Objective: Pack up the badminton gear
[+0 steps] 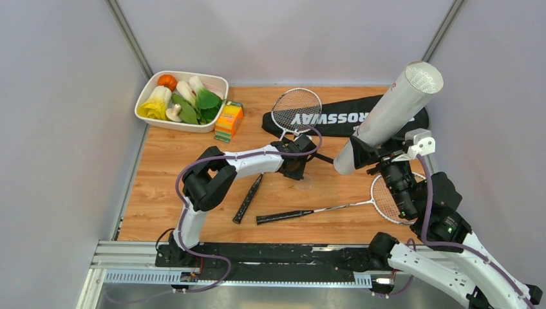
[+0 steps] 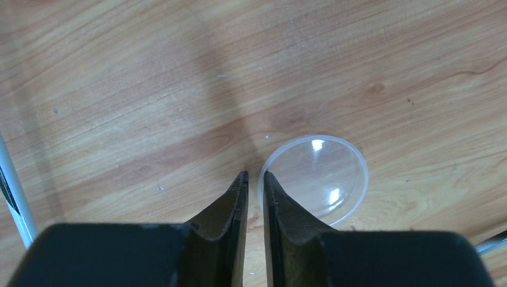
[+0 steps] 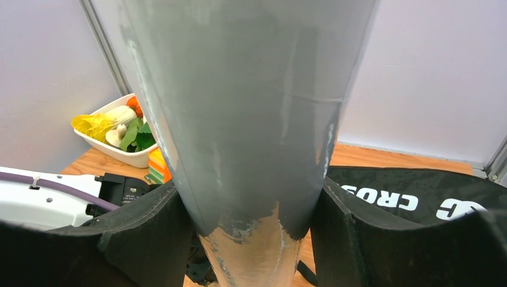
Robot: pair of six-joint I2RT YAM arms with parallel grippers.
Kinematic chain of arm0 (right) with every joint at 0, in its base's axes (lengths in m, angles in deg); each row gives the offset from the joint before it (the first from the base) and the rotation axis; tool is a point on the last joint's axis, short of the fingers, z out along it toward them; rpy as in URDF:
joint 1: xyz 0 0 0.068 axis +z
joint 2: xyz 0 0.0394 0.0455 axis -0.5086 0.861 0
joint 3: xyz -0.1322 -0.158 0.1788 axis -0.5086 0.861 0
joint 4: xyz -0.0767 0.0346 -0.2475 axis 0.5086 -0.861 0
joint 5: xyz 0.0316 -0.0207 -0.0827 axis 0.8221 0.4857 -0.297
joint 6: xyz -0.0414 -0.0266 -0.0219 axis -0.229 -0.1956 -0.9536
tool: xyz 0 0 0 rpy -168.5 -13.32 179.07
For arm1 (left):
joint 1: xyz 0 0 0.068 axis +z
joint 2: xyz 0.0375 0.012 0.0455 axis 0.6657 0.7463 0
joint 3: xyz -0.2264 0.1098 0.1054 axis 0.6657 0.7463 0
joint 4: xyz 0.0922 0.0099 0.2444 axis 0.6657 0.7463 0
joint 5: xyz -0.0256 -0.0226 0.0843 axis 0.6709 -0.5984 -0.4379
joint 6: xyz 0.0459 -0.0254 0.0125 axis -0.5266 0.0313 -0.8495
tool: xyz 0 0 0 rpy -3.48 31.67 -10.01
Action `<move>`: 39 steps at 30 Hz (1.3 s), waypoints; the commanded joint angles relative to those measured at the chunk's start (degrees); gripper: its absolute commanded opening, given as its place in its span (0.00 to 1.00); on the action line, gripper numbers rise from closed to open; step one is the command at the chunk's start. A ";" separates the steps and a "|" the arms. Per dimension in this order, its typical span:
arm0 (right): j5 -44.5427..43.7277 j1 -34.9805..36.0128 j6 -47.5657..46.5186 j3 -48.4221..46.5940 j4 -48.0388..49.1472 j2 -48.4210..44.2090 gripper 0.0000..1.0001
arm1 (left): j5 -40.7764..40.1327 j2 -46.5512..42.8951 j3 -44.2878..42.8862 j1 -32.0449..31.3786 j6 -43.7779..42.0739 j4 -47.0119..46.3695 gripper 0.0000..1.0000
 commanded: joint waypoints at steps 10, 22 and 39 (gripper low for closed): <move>1.93 -0.13 1.97 0.73 3.32 1.01 0.52 | -0.20 -5.00 3.95 -0.59 0.81 -1.63 0.00; 3.63 -0.14 4.25 5.05 4.72 3.76 0.52 | 0.93 -26.41 15.46 5.50 3.73 -9.25 0.00; 16.72 -0.10 -13.76 16.80 20.12 16.69 0.57 | 15.02 -62.91 22.50 32.22 0.05 -2.22 0.00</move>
